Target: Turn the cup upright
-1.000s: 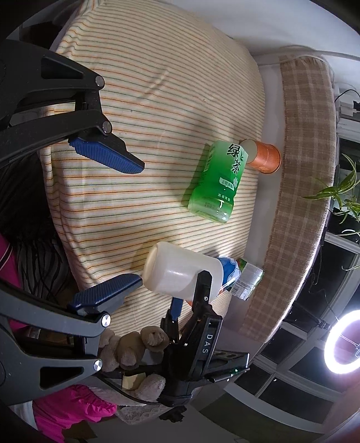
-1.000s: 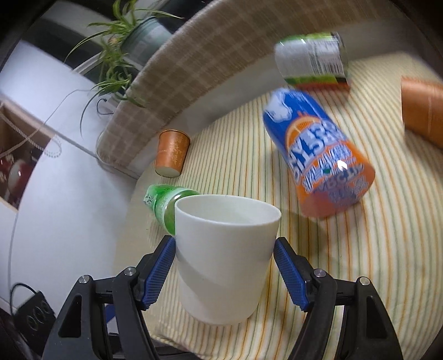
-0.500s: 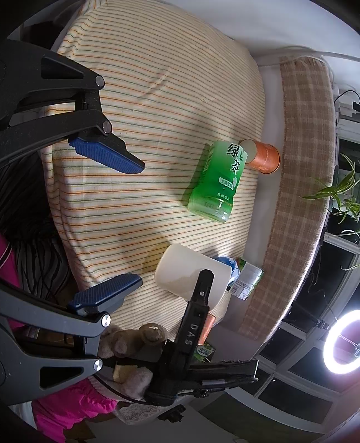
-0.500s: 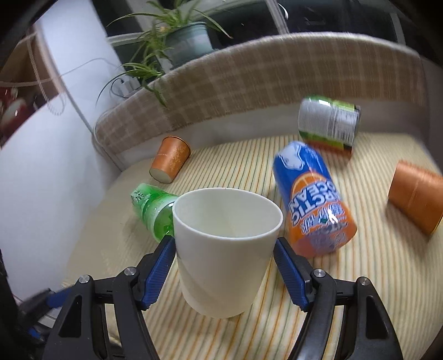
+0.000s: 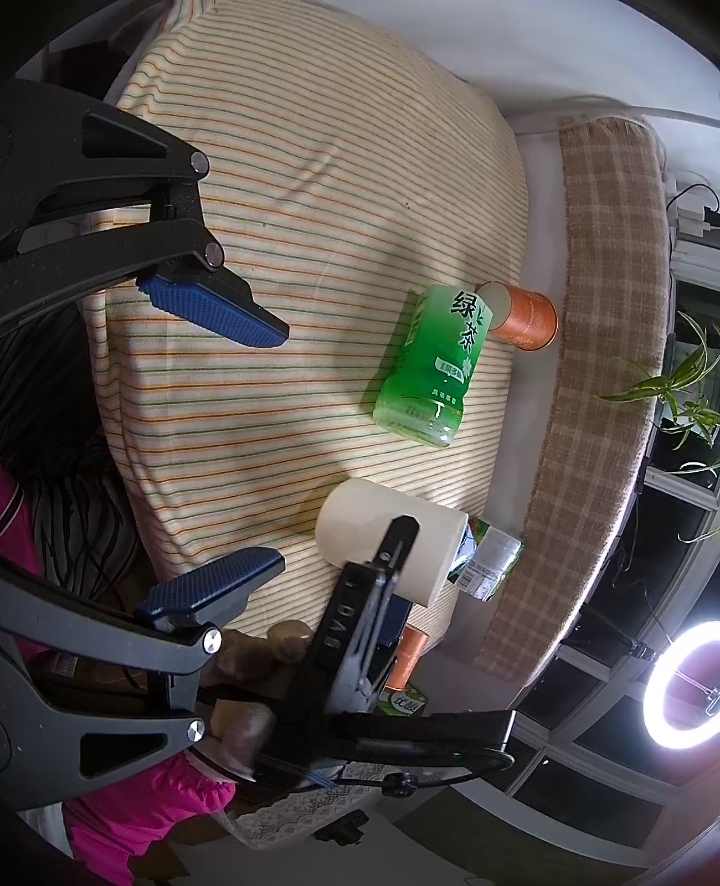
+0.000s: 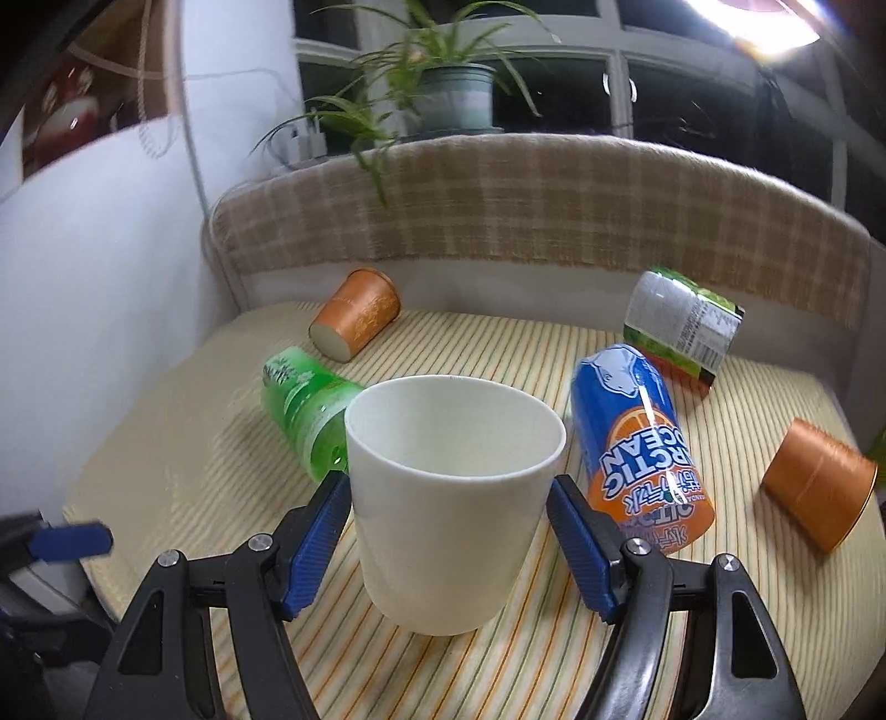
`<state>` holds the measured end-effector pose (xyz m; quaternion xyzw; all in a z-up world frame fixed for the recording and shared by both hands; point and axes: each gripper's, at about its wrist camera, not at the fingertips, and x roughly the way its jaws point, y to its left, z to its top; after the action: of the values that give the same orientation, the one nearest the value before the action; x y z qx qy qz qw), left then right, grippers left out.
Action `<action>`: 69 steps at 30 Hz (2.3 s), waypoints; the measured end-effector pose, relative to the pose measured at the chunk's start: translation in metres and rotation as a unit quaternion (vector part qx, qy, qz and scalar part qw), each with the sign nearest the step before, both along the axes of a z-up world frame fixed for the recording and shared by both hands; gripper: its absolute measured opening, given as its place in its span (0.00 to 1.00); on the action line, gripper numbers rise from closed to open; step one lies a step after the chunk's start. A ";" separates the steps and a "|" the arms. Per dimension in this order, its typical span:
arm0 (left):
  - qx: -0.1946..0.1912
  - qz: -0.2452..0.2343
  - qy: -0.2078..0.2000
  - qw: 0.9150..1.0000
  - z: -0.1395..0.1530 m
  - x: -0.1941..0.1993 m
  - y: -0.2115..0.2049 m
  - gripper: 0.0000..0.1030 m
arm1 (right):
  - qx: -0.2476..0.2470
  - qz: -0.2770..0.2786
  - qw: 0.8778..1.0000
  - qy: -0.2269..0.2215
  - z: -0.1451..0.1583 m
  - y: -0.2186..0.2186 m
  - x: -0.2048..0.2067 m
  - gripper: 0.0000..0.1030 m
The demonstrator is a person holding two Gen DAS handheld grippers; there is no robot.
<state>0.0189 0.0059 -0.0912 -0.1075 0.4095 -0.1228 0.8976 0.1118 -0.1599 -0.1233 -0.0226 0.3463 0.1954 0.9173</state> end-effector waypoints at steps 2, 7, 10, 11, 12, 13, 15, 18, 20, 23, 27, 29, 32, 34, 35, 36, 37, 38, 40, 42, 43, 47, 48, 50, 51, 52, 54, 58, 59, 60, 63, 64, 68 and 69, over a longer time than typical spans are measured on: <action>0.001 -0.001 -0.001 1.000 0.000 0.000 0.000 0.75 | -0.006 0.004 1.000 0.000 -0.002 0.003 -0.003 0.73; 0.003 -0.001 -0.004 1.000 0.002 -0.001 -0.001 0.75 | -0.008 0.012 1.000 -0.003 -0.002 0.003 -0.010 0.73; 0.001 -0.001 -0.005 1.000 0.002 0.000 -0.001 0.75 | -0.006 0.016 1.000 -0.002 -0.001 0.003 -0.013 0.73; 0.001 -0.001 -0.005 1.000 0.002 0.000 -0.001 0.75 | -0.006 0.017 1.000 -0.002 -0.002 0.004 -0.015 0.73; 0.001 -0.001 -0.005 1.000 0.003 0.000 -0.001 0.75 | -0.006 0.017 1.000 -0.002 -0.002 0.004 -0.016 0.73; 0.001 -0.002 -0.006 1.000 0.003 0.000 -0.002 0.75 | -0.006 0.017 1.000 -0.002 -0.002 0.004 -0.017 0.73; 0.001 -0.002 -0.006 1.000 0.003 -0.001 -0.003 0.75 | -0.005 0.018 1.000 0.000 -0.003 0.003 -0.018 0.73; 0.002 -0.004 -0.006 1.000 0.004 -0.002 -0.004 0.75 | -0.003 0.018 1.000 0.001 -0.003 0.001 -0.021 0.73; 0.001 -0.004 -0.006 1.000 0.004 -0.002 -0.004 0.75 | -0.001 0.018 1.000 0.003 -0.003 0.000 -0.022 0.73; 0.001 -0.003 -0.006 1.000 0.004 -0.002 -0.005 0.75 | 0.000 0.020 1.000 0.004 -0.004 -0.001 -0.024 0.73; 0.001 -0.002 -0.006 1.000 0.004 -0.002 -0.005 0.75 | 0.002 0.022 1.000 0.006 -0.005 -0.003 -0.027 0.73; 0.001 -0.002 -0.006 1.000 0.004 -0.002 -0.005 0.75 | 0.005 0.021 1.000 0.008 -0.006 -0.004 -0.028 0.73; 0.002 -0.002 -0.008 1.000 0.005 -0.003 -0.006 0.75 | 0.007 0.020 1.000 0.012 -0.007 -0.007 -0.029 0.74; 0.002 -0.002 -0.011 1.000 0.006 -0.003 -0.007 0.75 | 0.009 0.019 1.000 0.013 -0.006 -0.009 -0.031 0.75; 0.003 -0.001 -0.013 1.000 0.007 -0.004 -0.007 0.75 | 0.011 0.018 1.000 0.013 -0.006 -0.010 -0.033 0.75; 0.003 0.000 -0.015 1.000 0.008 -0.004 -0.007 0.75 | 0.014 0.016 1.000 0.014 -0.005 -0.012 -0.035 0.75; 0.002 0.002 -0.017 1.000 0.009 -0.004 -0.007 0.75 | 0.017 0.015 1.000 0.015 -0.004 -0.015 -0.036 0.75; 0.002 0.003 -0.020 1.000 0.010 -0.004 -0.007 0.75 | 0.023 0.014 1.000 0.016 -0.003 -0.018 -0.039 0.75; 0.004 0.007 -0.028 1.000 0.013 -0.003 -0.007 0.75 | 0.032 0.011 0.999 0.016 0.000 -0.025 -0.044 0.76; 0.006 0.012 -0.038 0.999 0.018 -0.004 -0.007 0.75 | 0.037 0.007 0.999 0.014 0.004 -0.031 -0.049 0.77; 0.007 0.014 -0.044 0.999 0.020 -0.004 -0.006 0.75 | 0.040 0.004 0.999 0.012 0.006 -0.034 -0.052 0.78; 0.021 0.025 -0.079 0.996 0.033 -0.007 -0.010 0.75 | 0.052 -0.012 0.999 0.001 0.017 -0.050 -0.064 0.80; 0.024 0.027 -0.086 0.996 0.035 -0.007 -0.010 0.75 | 0.055 -0.017 0.998 -0.003 0.019 -0.053 -0.067 0.80; 0.034 0.034 -0.108 0.993 0.042 -0.010 -0.013 0.75 | 0.059 -0.027 0.998 -0.010 0.025 -0.060 -0.071 0.81; 0.037 0.038 -0.116 0.992 0.045 -0.011 -0.014 0.75 | 0.062 -0.032 0.998 -0.013 0.028 -0.063 -0.073 0.81; 0.040 0.040 -0.124 0.991 0.048 -0.012 -0.015 0.75 | 0.064 -0.037 0.997 -0.016 0.031 -0.067 -0.075 0.81; 0.045 0.048 -0.141 0.988 0.053 -0.015 -0.016 0.77 | 0.066 -0.049 0.996 -0.024 0.036 -0.073 -0.080 0.82; 0.058 0.066 -0.171 0.981 0.063 -0.018 -0.018 0.79 | 0.068 -0.071 0.994 -0.044 0.045 -0.082 -0.089 0.89; 0.061 0.070 -0.178 0.980 0.065 -0.019 -0.019 0.81 | 0.068 -0.076 0.994 -0.049 0.047 -0.083 -0.091 0.92; 0.063 0.072 -0.183 0.979 0.067 -0.021 -0.019 0.87 | 0.068 -0.080 0.993 -0.054 0.049 -0.084 -0.093 0.93; 0.068 0.082 -0.205 0.973 0.072 -0.026 -0.019 0.97 | 0.071 -0.093 0.991 -0.071 0.055 -0.087 -0.098 1.00; 0.071 0.087 -0.214 0.970 0.074 -0.028 -0.019 0.99 | 0.071 -0.096 0.990 -0.077 0.057 -0.087 -0.099 1.00; 0.085 0.103 -0.233 0.963 0.078 -0.033 -0.018 0.99 | 0.060 -0.100 0.989 -0.094 0.062 -0.083 -0.104 1.00; 0.086 0.102 -0.234 0.963 0.079 -0.033 -0.019 0.99 | 0.059 -0.100 0.989 -0.096 0.062 -0.082 -0.105 1.00</action>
<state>-0.0144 -0.0126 -0.0126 -0.0393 0.1841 -0.0166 0.9820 0.0071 -0.2423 -0.0612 0.0471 0.2453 0.1198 0.9609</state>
